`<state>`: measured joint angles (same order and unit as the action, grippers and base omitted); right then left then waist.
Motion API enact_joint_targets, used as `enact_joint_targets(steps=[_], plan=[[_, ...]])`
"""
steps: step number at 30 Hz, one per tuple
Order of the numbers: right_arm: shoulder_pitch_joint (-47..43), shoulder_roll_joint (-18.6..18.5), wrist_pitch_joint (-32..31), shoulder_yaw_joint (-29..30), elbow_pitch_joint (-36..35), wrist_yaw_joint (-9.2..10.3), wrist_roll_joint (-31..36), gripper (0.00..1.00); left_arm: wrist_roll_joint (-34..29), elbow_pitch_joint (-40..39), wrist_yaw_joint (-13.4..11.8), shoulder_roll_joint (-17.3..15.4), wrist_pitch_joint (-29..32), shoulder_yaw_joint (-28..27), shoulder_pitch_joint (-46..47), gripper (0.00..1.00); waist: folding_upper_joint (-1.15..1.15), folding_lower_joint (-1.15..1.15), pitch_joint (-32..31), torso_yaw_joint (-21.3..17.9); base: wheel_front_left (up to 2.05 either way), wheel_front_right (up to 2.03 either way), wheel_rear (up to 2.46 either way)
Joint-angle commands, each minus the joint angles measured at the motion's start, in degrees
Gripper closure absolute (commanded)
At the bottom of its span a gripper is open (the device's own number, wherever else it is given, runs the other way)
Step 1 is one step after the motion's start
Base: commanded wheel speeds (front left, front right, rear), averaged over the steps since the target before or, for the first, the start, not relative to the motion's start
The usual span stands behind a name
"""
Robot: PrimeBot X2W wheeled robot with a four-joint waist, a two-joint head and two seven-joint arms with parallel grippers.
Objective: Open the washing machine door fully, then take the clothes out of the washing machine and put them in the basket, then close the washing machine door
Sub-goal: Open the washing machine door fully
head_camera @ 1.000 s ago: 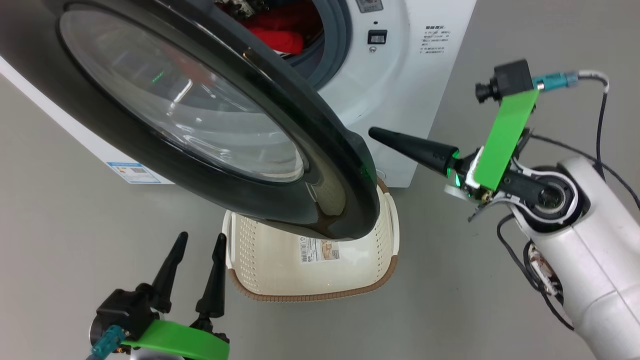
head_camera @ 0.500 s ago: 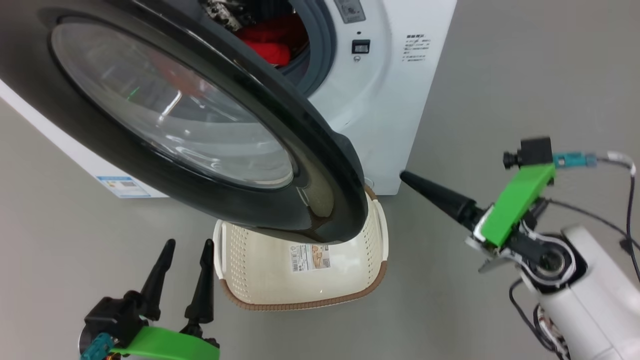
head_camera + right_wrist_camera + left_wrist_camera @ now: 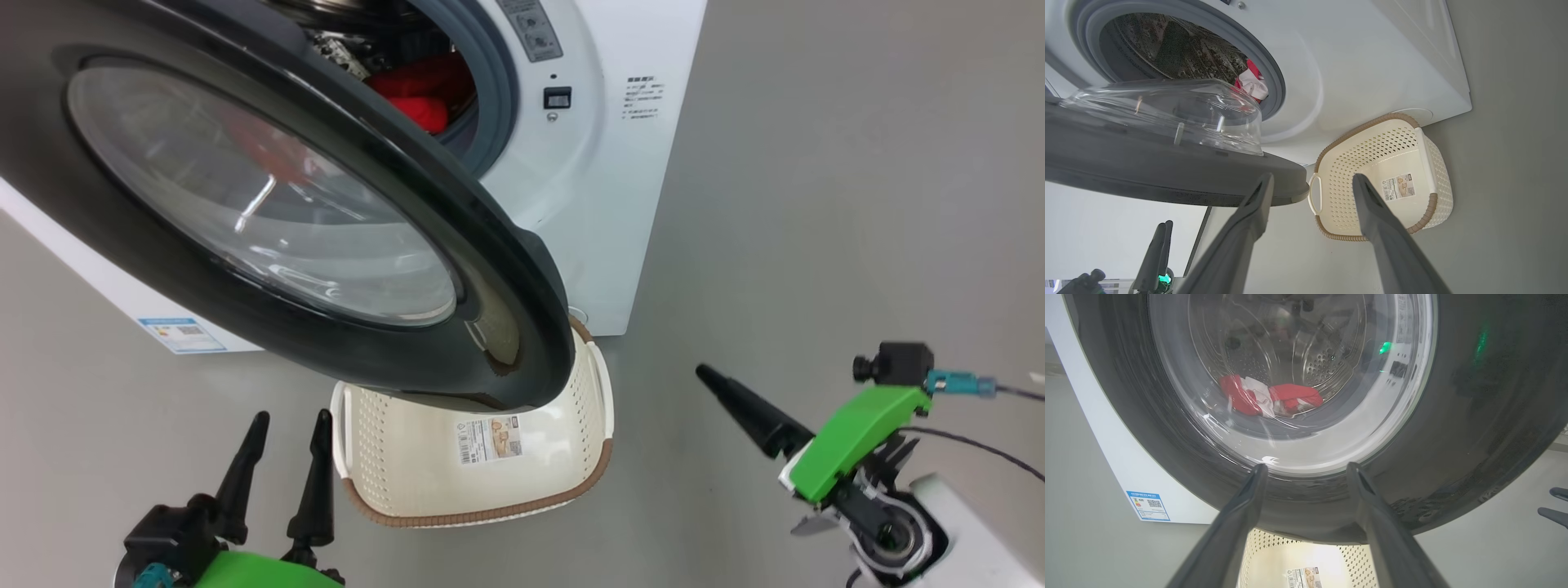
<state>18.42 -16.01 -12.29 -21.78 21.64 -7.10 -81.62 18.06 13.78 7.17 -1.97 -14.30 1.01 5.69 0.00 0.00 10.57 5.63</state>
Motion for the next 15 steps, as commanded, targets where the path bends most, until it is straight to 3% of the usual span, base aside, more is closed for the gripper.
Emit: enact_joint_targets(steps=[1,15], plan=[[-0.7,-0.9,1.3,-1.5,-1.1,-0.39,1.4,0.0,-0.8,-1.2,0.3,-0.9,-0.7,-2.1,-0.5,0.0,0.0,0.0,-0.2,-0.3,0.0,0.0,0.0],[-1.6,-4.1,19.6,-10.7,5.0,-0.39,15.2,0.0,-1.2,-0.6,0.3,-0.9,-0.7,-2.7,-1.3,0.0,0.0,0.0,-1.3,-0.9,0.0,0.0,0.0]])
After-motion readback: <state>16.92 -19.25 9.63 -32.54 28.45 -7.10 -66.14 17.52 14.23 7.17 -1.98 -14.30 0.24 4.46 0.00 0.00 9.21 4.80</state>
